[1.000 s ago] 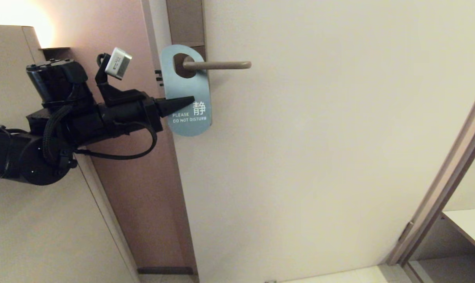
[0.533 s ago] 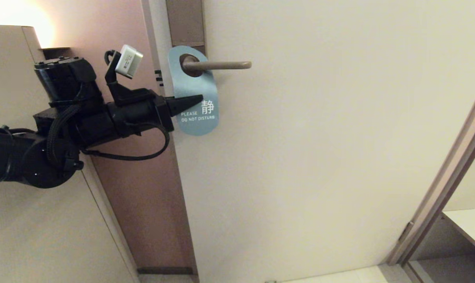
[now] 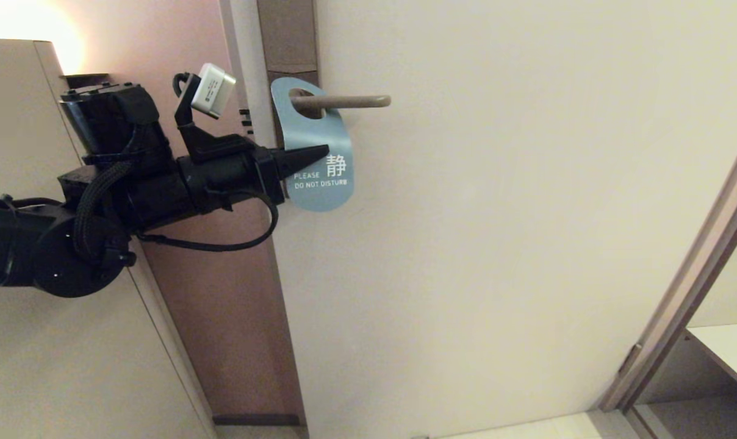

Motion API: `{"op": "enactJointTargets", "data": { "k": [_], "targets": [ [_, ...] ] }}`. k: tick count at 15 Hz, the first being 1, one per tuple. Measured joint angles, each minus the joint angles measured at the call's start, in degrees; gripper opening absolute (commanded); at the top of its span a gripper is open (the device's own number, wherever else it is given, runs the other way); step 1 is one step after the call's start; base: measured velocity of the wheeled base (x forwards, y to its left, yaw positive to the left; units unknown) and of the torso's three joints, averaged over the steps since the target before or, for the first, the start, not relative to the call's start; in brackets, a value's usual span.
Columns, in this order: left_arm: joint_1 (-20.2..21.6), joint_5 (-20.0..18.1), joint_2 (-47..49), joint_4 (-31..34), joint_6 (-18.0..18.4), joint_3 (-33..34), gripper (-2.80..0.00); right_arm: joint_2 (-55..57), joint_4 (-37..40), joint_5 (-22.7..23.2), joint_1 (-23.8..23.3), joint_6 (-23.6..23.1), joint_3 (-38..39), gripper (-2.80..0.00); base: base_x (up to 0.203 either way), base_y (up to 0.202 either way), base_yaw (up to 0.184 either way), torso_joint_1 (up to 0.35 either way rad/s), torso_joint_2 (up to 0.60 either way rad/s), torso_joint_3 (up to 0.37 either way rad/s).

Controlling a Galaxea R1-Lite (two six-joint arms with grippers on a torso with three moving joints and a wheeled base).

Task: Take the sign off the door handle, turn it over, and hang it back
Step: Take down the sign

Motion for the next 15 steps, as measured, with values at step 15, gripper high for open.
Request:
{"op": "enactJointTargets", "data": {
  "k": [15],
  "targets": [
    [0.7,6.6,-1.0,1.5,4.6,0.0,-2.80,0.0,0.0,0.0,0.0,0.0,0.0,-2.80,0.000,0.000,0.000,0.000,0.00,0.000]
  ]
}}
